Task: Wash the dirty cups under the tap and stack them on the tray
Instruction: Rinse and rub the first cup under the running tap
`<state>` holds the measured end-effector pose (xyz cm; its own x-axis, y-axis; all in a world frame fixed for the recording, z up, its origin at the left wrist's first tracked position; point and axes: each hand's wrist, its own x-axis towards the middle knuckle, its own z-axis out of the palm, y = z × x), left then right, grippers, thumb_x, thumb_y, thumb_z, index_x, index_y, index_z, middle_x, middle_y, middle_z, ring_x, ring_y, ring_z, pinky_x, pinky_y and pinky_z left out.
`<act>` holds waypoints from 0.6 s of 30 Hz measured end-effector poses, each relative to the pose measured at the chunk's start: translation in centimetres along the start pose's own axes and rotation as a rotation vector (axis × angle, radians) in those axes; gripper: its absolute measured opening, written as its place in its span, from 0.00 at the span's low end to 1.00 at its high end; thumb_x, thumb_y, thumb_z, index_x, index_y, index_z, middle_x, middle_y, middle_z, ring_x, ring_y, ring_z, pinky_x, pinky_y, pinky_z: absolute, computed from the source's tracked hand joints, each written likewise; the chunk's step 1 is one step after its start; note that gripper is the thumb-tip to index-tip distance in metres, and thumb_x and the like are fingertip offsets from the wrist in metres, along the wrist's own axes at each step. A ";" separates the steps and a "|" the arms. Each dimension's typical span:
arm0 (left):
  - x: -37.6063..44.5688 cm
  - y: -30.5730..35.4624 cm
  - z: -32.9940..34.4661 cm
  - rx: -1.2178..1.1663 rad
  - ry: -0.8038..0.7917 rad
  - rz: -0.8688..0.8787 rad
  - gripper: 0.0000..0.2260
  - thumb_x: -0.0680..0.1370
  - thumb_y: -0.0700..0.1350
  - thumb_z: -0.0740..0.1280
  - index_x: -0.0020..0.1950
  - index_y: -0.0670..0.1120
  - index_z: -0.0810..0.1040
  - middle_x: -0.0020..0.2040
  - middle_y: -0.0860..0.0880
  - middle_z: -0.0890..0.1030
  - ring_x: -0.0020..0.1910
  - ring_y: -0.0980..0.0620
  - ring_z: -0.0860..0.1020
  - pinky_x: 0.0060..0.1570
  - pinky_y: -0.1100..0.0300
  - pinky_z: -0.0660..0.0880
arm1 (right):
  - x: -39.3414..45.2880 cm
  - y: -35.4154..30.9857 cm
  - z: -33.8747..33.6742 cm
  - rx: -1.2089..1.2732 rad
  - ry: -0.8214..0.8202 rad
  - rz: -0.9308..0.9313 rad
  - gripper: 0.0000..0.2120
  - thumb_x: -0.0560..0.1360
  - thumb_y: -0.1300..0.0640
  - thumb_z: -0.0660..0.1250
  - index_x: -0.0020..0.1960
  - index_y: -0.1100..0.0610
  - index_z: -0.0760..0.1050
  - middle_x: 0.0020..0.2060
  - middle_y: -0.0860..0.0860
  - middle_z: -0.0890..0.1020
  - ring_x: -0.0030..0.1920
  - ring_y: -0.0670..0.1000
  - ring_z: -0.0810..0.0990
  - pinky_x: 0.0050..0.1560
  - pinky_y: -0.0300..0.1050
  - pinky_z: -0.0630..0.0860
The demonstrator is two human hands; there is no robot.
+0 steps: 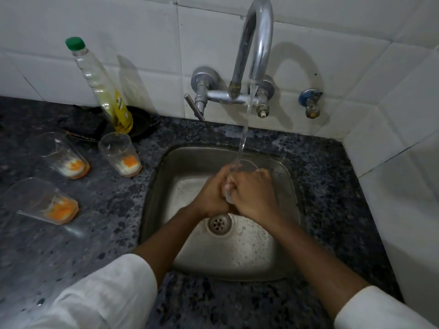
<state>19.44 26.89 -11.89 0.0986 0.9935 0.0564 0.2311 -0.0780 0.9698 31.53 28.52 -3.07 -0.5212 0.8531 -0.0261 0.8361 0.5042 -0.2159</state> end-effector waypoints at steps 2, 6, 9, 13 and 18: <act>0.1 -0.3 1.2 0.001 0.191 0.042 0.28 0.64 0.50 0.77 0.62 0.50 0.74 0.53 0.52 0.82 0.53 0.52 0.81 0.54 0.50 0.79 | 0.1 -0.1 -0.3 0.112 -0.014 0.009 0.09 0.78 0.53 0.61 0.47 0.50 0.80 0.47 0.50 0.85 0.50 0.52 0.81 0.69 0.54 0.63; 0.9 -0.1 0.8 0.012 0.285 -0.036 0.19 0.61 0.52 0.75 0.49 0.58 0.75 0.47 0.53 0.81 0.48 0.50 0.81 0.49 0.48 0.79 | -0.2 0.3 -1.2 -0.077 0.047 -0.157 0.14 0.79 0.52 0.61 0.61 0.56 0.75 0.58 0.54 0.80 0.57 0.54 0.76 0.59 0.49 0.69; 1.4 0.0 0.0 0.017 0.175 -0.010 0.23 0.60 0.49 0.77 0.54 0.53 0.77 0.51 0.52 0.82 0.50 0.52 0.81 0.51 0.48 0.79 | 0.7 1.4 -2.0 0.182 -0.164 -0.257 0.10 0.74 0.55 0.69 0.54 0.57 0.78 0.54 0.54 0.79 0.54 0.52 0.76 0.53 0.45 0.74; 1.8 0.6 -0.8 0.308 0.040 0.005 0.29 0.56 0.41 0.78 0.56 0.49 0.76 0.53 0.48 0.81 0.51 0.47 0.81 0.47 0.44 0.80 | 3.0 3.0 -1.7 0.487 -0.538 -0.134 0.09 0.72 0.64 0.70 0.52 0.60 0.78 0.48 0.54 0.81 0.49 0.53 0.79 0.52 0.49 0.76; 1.0 0.8 -0.7 0.544 0.248 0.146 0.22 0.60 0.48 0.73 0.53 0.47 0.77 0.45 0.50 0.80 0.45 0.46 0.80 0.48 0.51 0.76 | 3.0 2.0 -0.4 1.094 -0.491 0.280 0.09 0.72 0.71 0.65 0.41 0.57 0.76 0.38 0.52 0.79 0.43 0.49 0.79 0.47 0.41 0.79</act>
<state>19.08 27.91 -10.89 -0.0463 0.9539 0.2964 0.6998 -0.1808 0.6911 31.72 32.11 -3.22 -0.5535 0.6534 -0.5164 0.4693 -0.2675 -0.8415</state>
